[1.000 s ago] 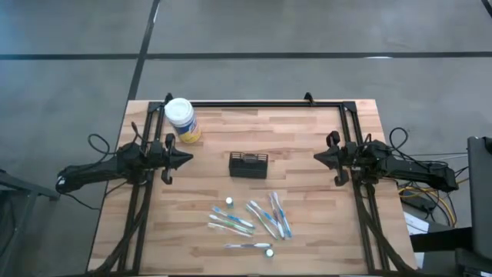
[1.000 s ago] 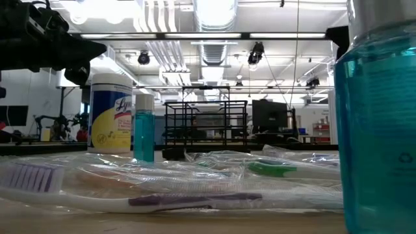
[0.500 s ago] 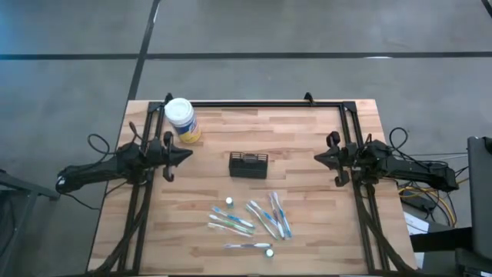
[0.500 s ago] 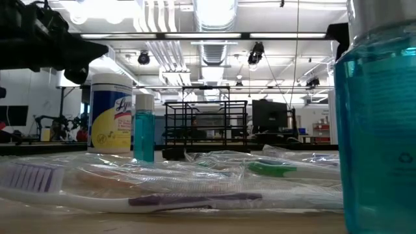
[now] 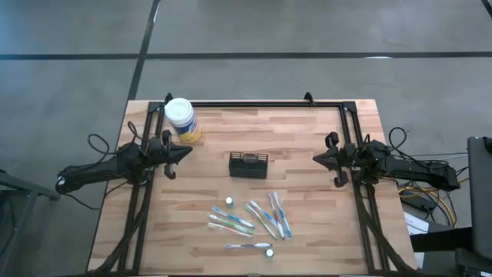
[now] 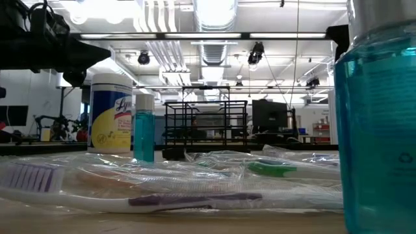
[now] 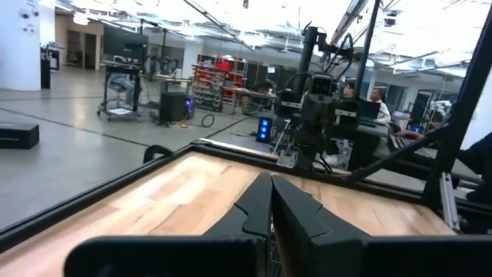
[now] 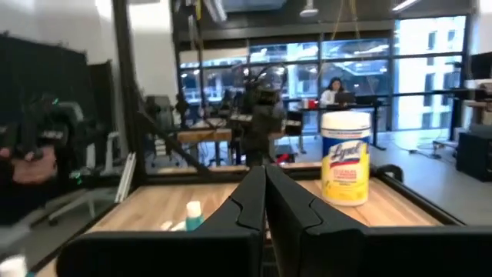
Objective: Pick & Place toothbrushing station
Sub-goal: Put the top mouthwash into the mesh organizer
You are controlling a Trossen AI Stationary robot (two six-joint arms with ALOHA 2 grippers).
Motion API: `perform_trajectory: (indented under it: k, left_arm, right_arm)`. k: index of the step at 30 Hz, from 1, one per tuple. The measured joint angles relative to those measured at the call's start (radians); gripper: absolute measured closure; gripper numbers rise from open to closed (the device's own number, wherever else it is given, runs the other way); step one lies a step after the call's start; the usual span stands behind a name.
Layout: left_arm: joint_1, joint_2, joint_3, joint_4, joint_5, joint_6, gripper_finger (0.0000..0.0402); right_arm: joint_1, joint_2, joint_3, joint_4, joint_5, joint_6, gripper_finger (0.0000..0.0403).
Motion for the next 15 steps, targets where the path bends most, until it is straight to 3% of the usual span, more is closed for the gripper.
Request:
perform_trajectory:
  k: [15]
  left_arm:
    - [0.000, -0.001, 0.020, 0.015, 0.004, 0.119, 0.0388]
  right_arm:
    - [0.000, 0.008, 0.000, 0.005, 0.001, -0.027, 0.0394]
